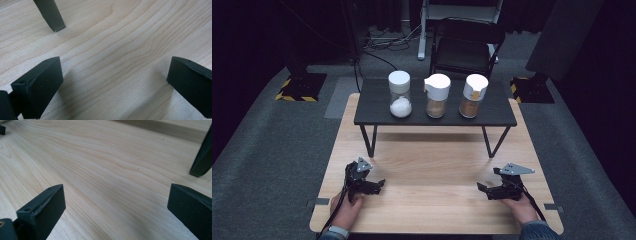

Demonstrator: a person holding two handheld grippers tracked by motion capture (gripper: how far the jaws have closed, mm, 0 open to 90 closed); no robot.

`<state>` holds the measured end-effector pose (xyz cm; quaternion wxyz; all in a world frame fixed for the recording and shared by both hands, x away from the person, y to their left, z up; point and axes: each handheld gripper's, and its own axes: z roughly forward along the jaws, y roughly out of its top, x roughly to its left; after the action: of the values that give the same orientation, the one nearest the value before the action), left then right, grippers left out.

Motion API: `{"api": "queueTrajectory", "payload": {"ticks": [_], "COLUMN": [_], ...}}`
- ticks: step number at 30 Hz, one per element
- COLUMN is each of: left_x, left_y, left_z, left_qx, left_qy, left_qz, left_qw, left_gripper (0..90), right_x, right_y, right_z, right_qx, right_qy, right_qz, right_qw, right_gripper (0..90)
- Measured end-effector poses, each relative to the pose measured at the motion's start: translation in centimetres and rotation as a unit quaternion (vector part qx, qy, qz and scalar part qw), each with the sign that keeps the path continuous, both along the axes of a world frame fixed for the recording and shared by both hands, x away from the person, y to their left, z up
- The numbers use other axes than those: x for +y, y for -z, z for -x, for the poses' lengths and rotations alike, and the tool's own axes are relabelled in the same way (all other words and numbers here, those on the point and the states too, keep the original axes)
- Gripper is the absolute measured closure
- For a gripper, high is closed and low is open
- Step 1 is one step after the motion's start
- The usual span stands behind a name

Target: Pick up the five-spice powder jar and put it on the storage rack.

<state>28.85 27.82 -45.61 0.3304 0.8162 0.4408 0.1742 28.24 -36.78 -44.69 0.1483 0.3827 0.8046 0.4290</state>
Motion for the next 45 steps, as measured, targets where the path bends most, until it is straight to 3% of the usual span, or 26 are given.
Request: {"api": "queueTrajectory", "payload": {"ticks": [20,25,27,29,45], "left_x": [0.0,0.0,0.0,0.0,0.0], "left_y": [0.0,0.0,0.0,0.0,0.0], "left_z": [0.0,0.0,0.0,0.0,0.0], "left_qx": [0.001,0.001,0.001,0.001,0.001], "left_qy": [-0.001,0.0,0.0,0.0,0.0], "left_qz": [0.0,0.0,0.0,0.0,0.0], "left_qw": [1.0,1.0,1.0,1.0,1.0], "left_gripper": [0.2,0.2,0.2,0.2,0.2], "right_x": [0.9,1.3,1.6,2.3,2.4], "right_y": [0.5,0.6,1.0,0.8,0.8], "right_z": [-0.8,-1.2,-1.0,-0.8,-0.9], "right_qx": [0.026,0.043,0.028,0.015,0.016], "right_qy": [-0.005,-0.002,-0.007,-0.014,-0.017], "right_qz": [0.027,0.04,0.055,0.086,0.087], "right_qw": [0.9993,0.9983,0.9981,0.9961,0.996], "right_gripper": [1.7,1.7,1.5,0.3,0.1]}}
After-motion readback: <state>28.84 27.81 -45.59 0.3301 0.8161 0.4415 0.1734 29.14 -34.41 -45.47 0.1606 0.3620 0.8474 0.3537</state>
